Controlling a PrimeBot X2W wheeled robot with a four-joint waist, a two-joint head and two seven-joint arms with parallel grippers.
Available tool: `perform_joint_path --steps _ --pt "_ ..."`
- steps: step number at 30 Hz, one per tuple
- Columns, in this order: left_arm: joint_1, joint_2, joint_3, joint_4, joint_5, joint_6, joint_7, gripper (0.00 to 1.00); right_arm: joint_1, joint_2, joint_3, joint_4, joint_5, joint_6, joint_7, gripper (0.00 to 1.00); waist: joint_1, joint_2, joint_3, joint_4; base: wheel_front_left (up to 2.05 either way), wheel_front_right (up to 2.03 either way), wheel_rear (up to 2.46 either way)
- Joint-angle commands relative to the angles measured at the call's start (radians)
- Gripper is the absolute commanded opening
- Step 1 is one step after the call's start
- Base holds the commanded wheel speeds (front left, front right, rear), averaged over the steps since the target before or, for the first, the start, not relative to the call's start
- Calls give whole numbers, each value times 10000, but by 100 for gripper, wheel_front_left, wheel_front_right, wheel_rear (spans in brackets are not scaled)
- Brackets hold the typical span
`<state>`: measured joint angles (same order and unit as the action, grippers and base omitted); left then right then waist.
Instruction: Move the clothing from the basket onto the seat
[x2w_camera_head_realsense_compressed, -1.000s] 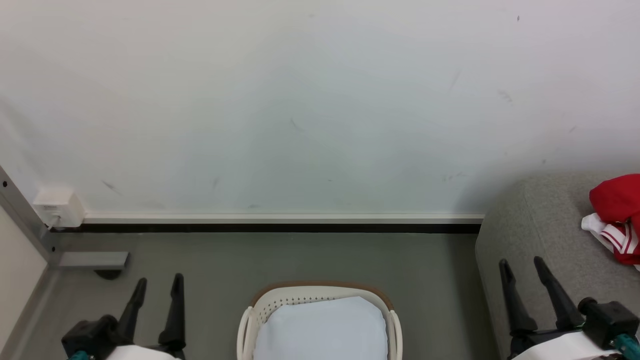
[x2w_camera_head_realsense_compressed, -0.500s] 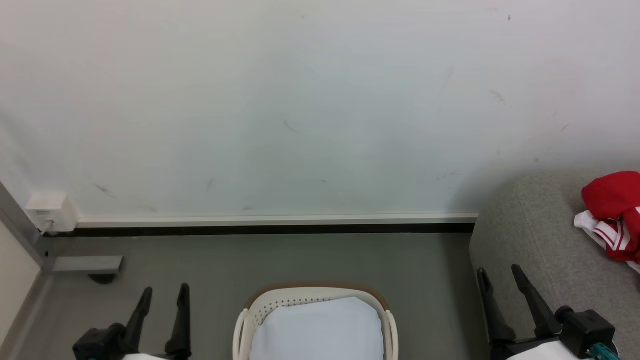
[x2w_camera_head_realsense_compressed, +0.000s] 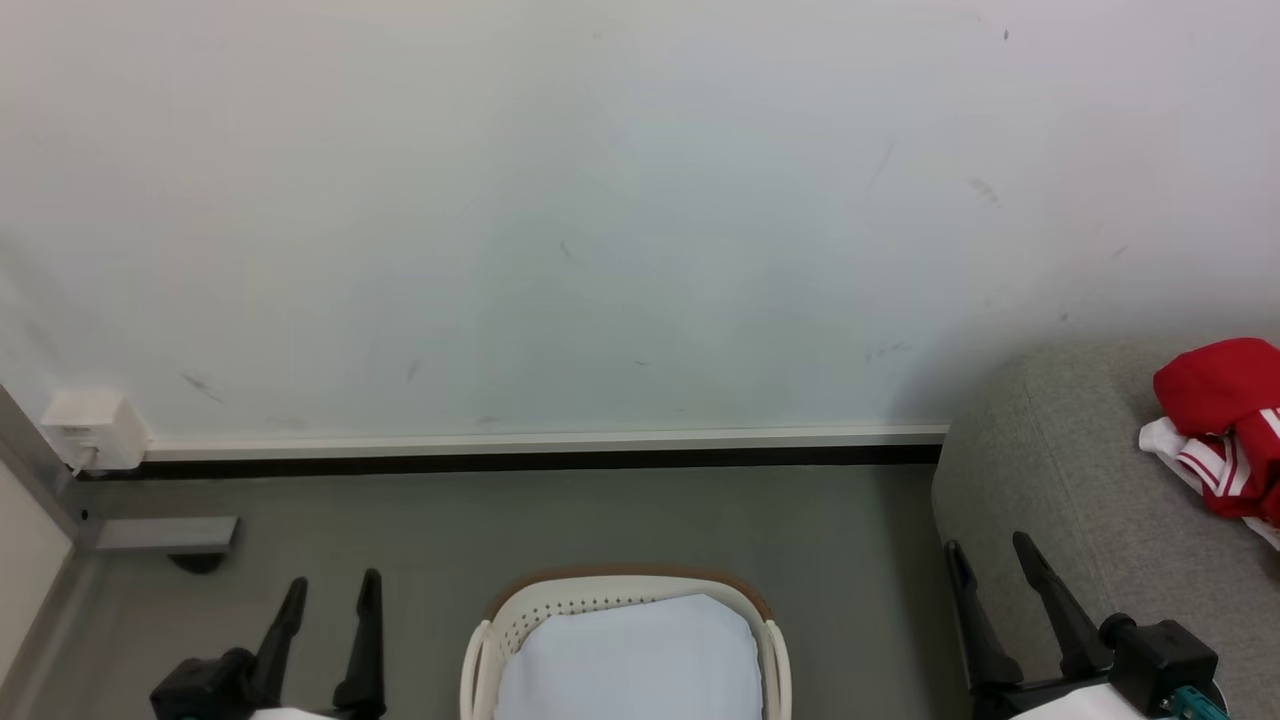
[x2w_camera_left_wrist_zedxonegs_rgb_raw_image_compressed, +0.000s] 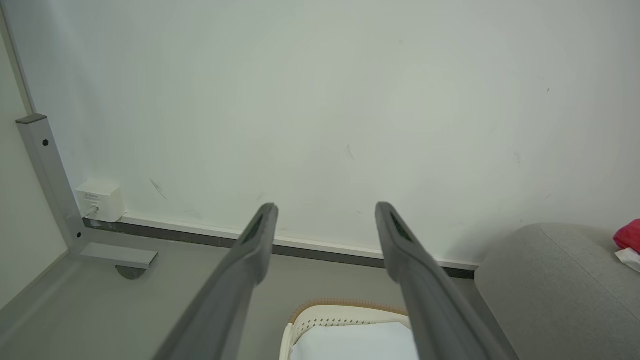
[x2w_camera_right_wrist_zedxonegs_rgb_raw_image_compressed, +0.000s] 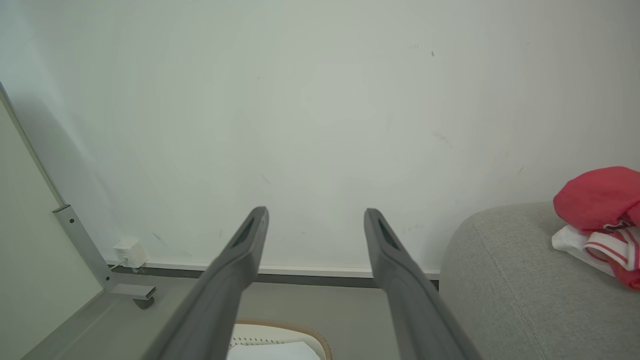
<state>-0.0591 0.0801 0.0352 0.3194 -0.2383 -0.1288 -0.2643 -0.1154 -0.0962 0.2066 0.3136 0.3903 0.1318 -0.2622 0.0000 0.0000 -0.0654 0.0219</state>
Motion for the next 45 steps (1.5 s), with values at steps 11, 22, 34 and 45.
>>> perform_joint_path --steps 11,22,34,45 --pt "31 -96 48 330 -510 -1 222 0 169 47 -22 163 548 0 163 0 0 0 33 -37 0 0 0" --pt "-24 -124 129 118 -2516 -4 737 0 137 95 -491 27 2320 -2 695 0 0 0 92 -53 0 0 0" --pt "-104 -151 220 -61 -4413 -7 1228 0 107 147 -939 -106 4000 -4 1201 0 0 0 156 -71 0 0 0" --pt "-181 -171 317 -182 -5947 -10 1644 0 82 184 -1306 -213 5350 -6 1612 0 0 0 214 -88 0 0 0"
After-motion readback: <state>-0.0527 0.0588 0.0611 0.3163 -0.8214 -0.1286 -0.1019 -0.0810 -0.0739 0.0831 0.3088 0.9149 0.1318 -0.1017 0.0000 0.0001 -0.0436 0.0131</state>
